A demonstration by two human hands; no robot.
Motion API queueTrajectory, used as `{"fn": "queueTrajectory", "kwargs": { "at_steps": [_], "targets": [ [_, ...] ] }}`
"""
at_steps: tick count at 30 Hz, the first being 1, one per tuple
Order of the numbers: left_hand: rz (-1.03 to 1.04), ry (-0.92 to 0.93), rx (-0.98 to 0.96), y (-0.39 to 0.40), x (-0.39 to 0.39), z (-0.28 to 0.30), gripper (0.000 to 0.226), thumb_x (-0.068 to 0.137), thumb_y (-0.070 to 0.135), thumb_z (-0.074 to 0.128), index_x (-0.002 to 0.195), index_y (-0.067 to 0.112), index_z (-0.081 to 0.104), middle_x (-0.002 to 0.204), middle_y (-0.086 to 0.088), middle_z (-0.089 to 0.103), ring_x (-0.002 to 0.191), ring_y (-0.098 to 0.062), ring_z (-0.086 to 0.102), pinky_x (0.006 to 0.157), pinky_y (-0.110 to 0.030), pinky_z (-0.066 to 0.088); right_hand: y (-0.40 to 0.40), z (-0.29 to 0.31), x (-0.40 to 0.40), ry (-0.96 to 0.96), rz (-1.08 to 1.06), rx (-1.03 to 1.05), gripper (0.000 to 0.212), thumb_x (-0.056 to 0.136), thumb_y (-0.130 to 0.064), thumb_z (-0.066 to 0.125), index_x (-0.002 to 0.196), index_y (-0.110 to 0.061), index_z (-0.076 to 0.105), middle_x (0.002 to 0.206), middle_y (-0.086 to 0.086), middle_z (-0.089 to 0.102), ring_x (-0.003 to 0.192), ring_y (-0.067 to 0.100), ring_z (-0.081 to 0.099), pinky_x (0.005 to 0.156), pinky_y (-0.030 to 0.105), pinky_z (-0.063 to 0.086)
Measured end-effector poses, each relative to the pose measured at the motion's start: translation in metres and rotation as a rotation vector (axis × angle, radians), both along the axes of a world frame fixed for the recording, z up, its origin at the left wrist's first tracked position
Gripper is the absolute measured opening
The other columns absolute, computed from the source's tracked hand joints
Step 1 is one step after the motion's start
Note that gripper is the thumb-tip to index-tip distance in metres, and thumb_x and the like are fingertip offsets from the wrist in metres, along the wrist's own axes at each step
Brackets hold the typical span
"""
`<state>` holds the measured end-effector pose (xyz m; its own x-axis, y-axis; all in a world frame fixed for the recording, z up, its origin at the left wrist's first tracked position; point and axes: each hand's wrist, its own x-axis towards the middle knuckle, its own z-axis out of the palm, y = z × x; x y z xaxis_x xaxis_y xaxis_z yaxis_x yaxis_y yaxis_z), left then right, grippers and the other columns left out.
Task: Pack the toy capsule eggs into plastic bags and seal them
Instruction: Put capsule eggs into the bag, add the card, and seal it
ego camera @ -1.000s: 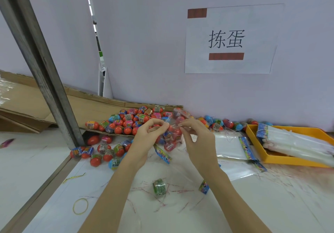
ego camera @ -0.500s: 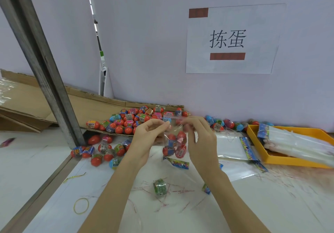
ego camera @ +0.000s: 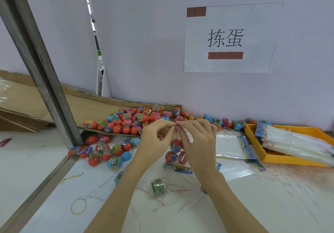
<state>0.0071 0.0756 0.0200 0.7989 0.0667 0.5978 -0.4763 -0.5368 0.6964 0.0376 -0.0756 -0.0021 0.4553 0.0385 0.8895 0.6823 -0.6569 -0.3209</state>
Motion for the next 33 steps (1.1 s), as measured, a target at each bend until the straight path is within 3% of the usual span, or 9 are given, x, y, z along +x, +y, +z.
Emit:
{"fn": "queueTrajectory", "kwargs": {
  "at_steps": [5, 12, 17, 21, 26, 29, 31, 33],
  "targets": [
    [0.055, -0.156, 0.225, -0.002, -0.002, 0.001, 0.011, 0.098, 0.001, 0.068, 0.104, 0.003, 0.076, 0.094, -0.002, 0.071, 0.078, -0.012, 0.065, 0.072, -0.030, 0.057, -0.003, 0.002, 0.002, -0.044, 0.019, -0.028, 0.018, 0.096, -0.028, 0.067, 0.101, -0.017, 0.081, 0.097, -0.005, 0.077, 0.094, 0.022, 0.064, 0.088, 0.033, 0.044],
    [0.039, -0.154, 0.264, -0.002, -0.004, 0.003, 0.008, 0.098, 0.004, 0.069, 0.101, 0.006, 0.076, 0.091, 0.001, 0.070, 0.076, -0.012, 0.065, 0.068, -0.033, 0.057, 0.003, 0.003, -0.004, 0.073, 0.032, 0.008, 0.011, 0.088, -0.016, 0.081, 0.099, -0.014, 0.079, 0.091, -0.004, 0.076, 0.089, 0.021, 0.063, 0.084, 0.034, 0.045],
    [0.038, -0.139, 0.270, -0.001, -0.003, 0.002, 0.009, 0.098, 0.005, 0.068, 0.103, 0.006, 0.076, 0.091, 0.000, 0.069, 0.076, -0.016, 0.065, 0.068, -0.038, 0.058, 0.001, 0.003, -0.006, 0.087, 0.063, -0.026, 0.015, 0.090, -0.019, 0.078, 0.105, -0.014, 0.077, 0.091, -0.004, 0.075, 0.088, 0.020, 0.064, 0.085, 0.031, 0.045],
    [0.030, -0.147, 0.298, 0.000, -0.004, 0.002, 0.010, 0.099, 0.007, 0.068, 0.105, 0.005, 0.076, 0.091, -0.001, 0.070, 0.074, -0.019, 0.066, 0.067, -0.040, 0.059, -0.002, 0.005, -0.003, 0.036, 0.029, -0.066, 0.009, 0.089, -0.017, 0.079, 0.097, -0.014, 0.078, 0.086, -0.004, 0.074, 0.083, 0.019, 0.065, 0.084, 0.026, 0.040],
    [0.055, -0.147, 0.318, 0.004, -0.003, 0.002, 0.009, 0.096, 0.007, 0.071, 0.098, 0.009, 0.079, 0.086, 0.003, 0.071, 0.070, -0.015, 0.066, 0.064, -0.038, 0.059, 0.000, 0.009, -0.003, 0.078, 0.030, -0.021, 0.011, 0.083, -0.017, 0.081, 0.083, -0.018, 0.070, 0.077, -0.011, 0.068, 0.079, 0.013, 0.059, 0.080, 0.031, 0.043],
    [0.105, -0.140, 0.270, 0.011, -0.002, 0.003, 0.011, 0.093, 0.002, 0.072, 0.092, 0.009, 0.080, 0.083, 0.004, 0.073, 0.069, -0.009, 0.066, 0.064, -0.027, 0.057, -0.007, 0.007, 0.005, 0.244, -0.005, 0.086, 0.010, 0.084, -0.020, 0.079, 0.082, -0.020, 0.069, 0.078, -0.012, 0.066, 0.080, 0.010, 0.055, 0.080, 0.028, 0.040],
    [0.174, -0.117, 0.148, 0.020, -0.001, 0.007, 0.017, 0.095, 0.000, 0.071, 0.093, 0.015, 0.080, 0.082, 0.006, 0.074, 0.070, -0.007, 0.068, 0.066, -0.015, 0.053, -0.023, 0.004, 0.017, 0.373, -0.053, 0.193, 0.007, 0.087, -0.021, 0.077, 0.087, -0.020, 0.070, 0.081, -0.010, 0.066, 0.082, 0.010, 0.057, 0.080, 0.029, 0.045],
    [0.272, -0.093, -0.025, 0.028, 0.000, 0.009, 0.024, 0.098, 0.003, 0.068, 0.095, 0.025, 0.077, 0.082, 0.014, 0.074, 0.076, -0.004, 0.070, 0.068, -0.012, 0.053, -0.042, -0.002, 0.027, 0.483, -0.109, 0.213, 0.006, 0.089, -0.020, 0.075, 0.090, -0.020, 0.069, 0.082, -0.008, 0.067, 0.081, 0.011, 0.059, 0.080, 0.034, 0.051]
  ]
}}
